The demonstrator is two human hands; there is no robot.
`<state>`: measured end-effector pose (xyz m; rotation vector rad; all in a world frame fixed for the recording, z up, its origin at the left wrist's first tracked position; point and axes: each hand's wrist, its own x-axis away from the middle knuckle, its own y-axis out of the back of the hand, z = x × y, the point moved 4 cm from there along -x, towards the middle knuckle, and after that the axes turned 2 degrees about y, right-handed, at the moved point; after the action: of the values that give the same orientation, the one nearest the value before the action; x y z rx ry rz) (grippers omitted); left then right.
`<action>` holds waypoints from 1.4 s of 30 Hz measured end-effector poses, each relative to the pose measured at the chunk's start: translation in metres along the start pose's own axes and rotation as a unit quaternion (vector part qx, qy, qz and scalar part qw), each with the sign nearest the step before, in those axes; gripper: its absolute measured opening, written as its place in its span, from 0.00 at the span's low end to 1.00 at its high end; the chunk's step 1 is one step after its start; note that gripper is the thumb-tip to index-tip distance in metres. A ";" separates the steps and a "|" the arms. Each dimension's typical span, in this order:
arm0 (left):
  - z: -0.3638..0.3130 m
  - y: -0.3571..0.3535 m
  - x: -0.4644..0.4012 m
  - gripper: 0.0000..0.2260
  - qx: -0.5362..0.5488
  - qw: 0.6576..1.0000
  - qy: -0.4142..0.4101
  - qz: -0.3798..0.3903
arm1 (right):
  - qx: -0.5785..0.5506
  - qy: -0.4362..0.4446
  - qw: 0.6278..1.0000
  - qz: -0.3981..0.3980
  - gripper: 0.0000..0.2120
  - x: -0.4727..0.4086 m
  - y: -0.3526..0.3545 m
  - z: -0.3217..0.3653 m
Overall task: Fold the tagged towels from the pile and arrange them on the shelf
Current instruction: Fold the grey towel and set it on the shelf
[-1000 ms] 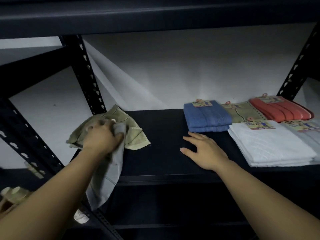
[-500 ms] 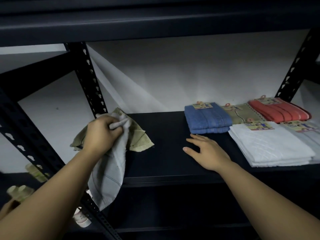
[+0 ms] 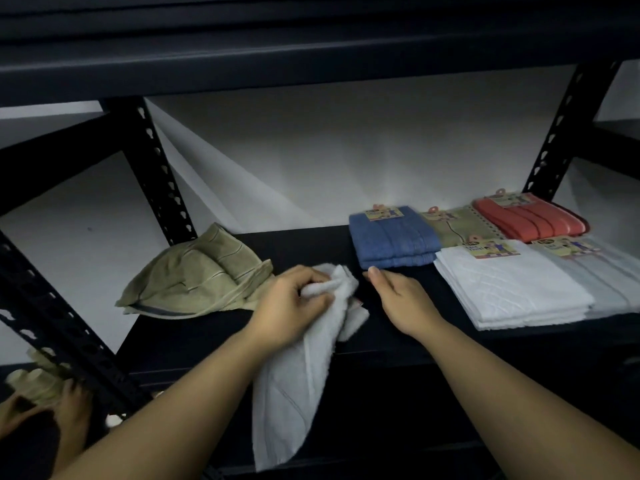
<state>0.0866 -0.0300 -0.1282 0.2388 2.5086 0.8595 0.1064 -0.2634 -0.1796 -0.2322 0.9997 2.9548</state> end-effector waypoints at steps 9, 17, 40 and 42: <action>0.025 -0.025 -0.013 0.51 -0.158 0.966 0.198 0.046 | 0.073 0.050 0.996 0.020 0.24 -0.003 -0.007 -0.006; 0.019 -0.017 -0.022 0.37 -0.080 0.977 0.195 0.021 | 0.081 0.059 0.995 0.014 0.25 -0.003 -0.008 -0.008; -0.031 -0.033 -0.001 0.45 0.364 0.920 0.113 0.095 | -0.308 -0.013 0.950 -0.058 0.07 0.048 0.062 0.043; -0.047 -0.027 -0.002 0.45 0.377 0.915 0.084 0.117 | -0.286 0.010 0.956 -0.062 0.06 0.053 0.074 0.055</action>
<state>0.0653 -0.0770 -0.1118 0.7530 2.9028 -0.0682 0.0418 -0.2905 -0.0993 -0.3142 0.0943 3.0426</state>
